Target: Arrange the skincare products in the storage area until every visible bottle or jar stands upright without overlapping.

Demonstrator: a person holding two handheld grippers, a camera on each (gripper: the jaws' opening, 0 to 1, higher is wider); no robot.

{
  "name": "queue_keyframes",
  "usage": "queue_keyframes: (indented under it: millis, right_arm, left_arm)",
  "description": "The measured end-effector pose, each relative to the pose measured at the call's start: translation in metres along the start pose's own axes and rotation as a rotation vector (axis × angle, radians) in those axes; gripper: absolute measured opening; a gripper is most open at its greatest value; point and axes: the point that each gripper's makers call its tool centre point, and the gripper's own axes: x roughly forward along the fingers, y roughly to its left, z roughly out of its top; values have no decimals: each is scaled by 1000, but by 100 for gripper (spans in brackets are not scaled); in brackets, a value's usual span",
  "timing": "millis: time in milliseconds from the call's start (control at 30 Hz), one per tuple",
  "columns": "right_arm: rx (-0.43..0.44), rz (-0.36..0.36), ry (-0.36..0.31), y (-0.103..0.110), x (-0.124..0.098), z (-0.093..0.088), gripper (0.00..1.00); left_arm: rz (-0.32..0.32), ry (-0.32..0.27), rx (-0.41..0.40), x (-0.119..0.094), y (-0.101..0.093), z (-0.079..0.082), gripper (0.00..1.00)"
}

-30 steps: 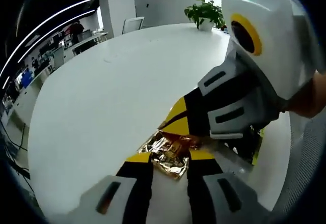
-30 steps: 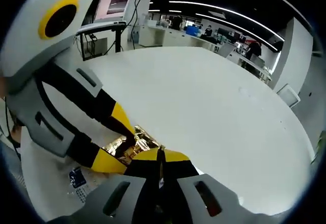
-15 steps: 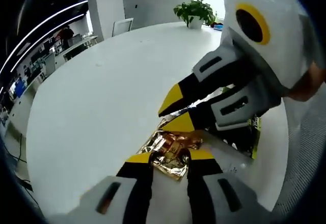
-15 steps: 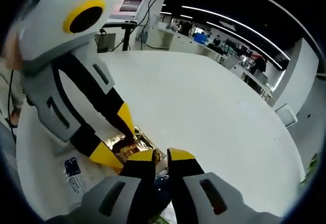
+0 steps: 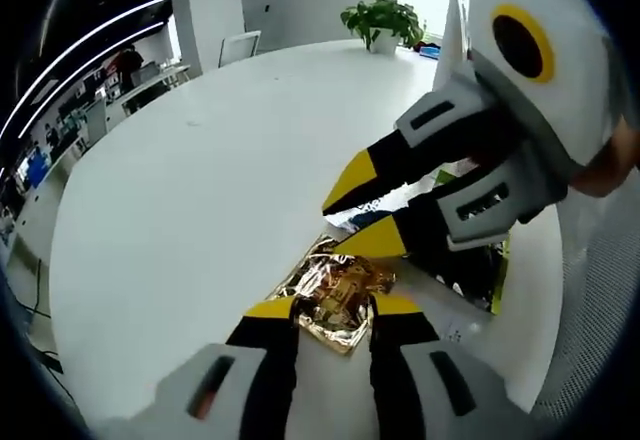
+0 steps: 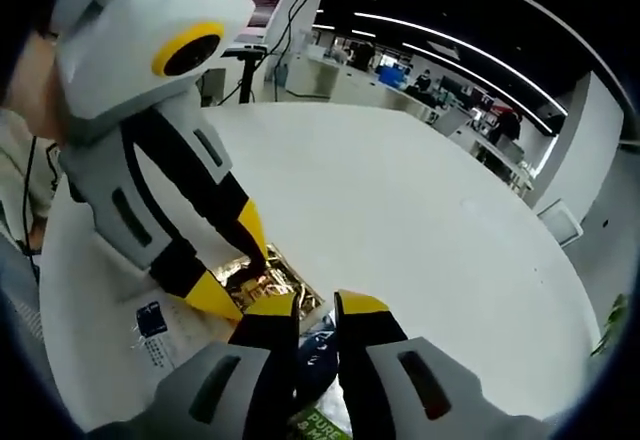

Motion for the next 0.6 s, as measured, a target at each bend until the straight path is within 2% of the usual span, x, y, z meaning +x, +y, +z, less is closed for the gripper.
queue_keyframes:
  millis: [333, 467, 600]
  right_arm:
    - [8, 7, -37, -1, -12, 8, 17]
    - [-15, 5, -66, -1, -21, 15, 22]
    - [-62, 0, -118, 1, -39, 29, 29]
  left_arm:
    - [16, -25, -8, -3, 0, 8, 31]
    - [43, -39, -27, -11, 1, 12, 36]
    - [54, -45, -39, -21, -2, 16, 39]
